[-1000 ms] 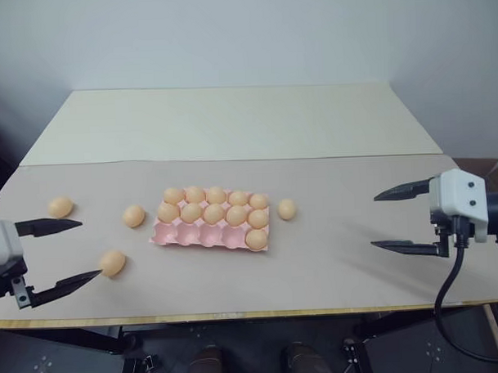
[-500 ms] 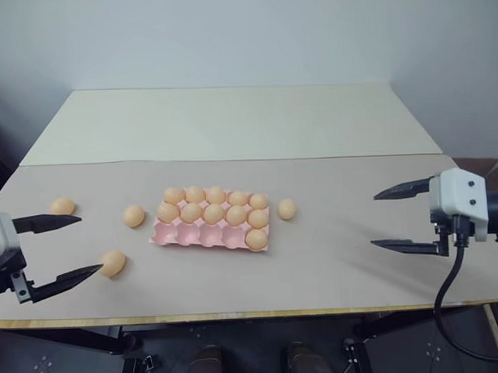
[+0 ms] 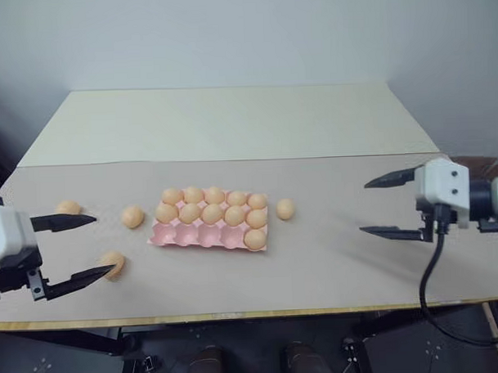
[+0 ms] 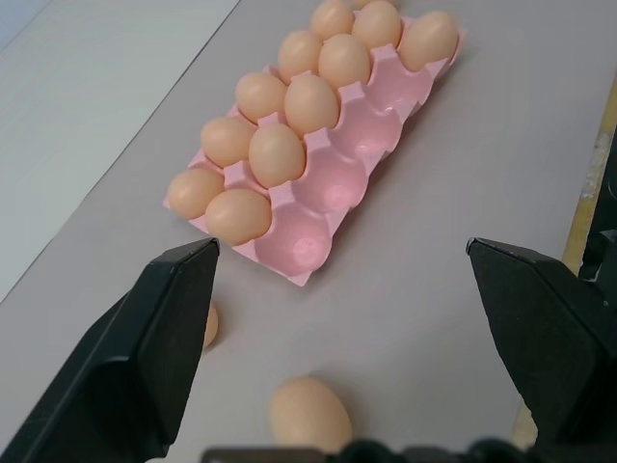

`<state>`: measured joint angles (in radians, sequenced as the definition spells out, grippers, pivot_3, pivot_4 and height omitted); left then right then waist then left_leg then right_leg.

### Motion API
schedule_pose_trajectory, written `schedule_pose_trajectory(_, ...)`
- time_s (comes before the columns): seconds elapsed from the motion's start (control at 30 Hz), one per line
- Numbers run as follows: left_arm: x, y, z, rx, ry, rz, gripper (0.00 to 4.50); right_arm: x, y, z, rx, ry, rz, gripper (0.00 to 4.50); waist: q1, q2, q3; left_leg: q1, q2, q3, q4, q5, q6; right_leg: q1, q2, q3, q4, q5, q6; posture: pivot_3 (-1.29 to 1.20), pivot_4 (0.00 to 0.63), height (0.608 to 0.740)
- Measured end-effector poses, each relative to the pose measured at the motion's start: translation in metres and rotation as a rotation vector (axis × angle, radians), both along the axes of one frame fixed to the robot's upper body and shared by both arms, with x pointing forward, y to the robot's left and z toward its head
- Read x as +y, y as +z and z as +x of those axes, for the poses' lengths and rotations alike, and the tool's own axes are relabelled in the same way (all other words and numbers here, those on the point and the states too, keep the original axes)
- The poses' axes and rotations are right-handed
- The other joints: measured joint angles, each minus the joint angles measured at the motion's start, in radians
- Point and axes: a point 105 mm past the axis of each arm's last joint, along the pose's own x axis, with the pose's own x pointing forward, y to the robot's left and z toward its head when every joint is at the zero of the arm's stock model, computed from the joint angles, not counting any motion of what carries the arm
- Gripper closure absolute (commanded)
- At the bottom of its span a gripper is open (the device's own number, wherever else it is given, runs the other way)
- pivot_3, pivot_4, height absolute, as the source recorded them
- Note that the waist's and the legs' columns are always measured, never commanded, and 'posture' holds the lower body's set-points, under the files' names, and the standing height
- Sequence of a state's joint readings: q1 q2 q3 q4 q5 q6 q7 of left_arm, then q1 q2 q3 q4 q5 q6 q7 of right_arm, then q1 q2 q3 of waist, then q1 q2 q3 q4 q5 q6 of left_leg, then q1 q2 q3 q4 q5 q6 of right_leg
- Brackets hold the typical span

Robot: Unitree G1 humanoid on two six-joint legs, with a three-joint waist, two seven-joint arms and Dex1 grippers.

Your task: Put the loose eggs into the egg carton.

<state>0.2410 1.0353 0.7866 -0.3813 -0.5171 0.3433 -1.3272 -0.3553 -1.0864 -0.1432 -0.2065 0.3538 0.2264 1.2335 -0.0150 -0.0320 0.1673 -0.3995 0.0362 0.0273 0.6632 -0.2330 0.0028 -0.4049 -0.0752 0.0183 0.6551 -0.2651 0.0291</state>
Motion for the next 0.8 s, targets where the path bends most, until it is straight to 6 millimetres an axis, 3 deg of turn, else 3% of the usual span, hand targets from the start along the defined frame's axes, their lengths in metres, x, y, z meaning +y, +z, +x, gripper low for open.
schedule_pose_trajectory(0.3,-0.009,-0.001,0.008,0.014,-0.065,0.005,0.03,0.034,-0.026,0.048,0.052,0.001,0.004,0.00,-0.002,0.000,0.000,-0.001,0.000,0.000,0.000,0.000,0.000,-0.002,0.000,0.000,0.001,0.000,0.000,0.00,0.150,0.740)
schedule_pose_trajectory(0.8,-0.009,-0.009,0.007,0.046,-0.069,0.003,0.03,0.092,-0.075,0.096,0.117,0.015,-0.004,0.00,-0.001,0.001,0.000,-0.006,-0.001,0.000,0.000,0.000,0.000,-0.006,0.000,0.000,0.002,0.000,0.000,0.00,0.150,0.740)
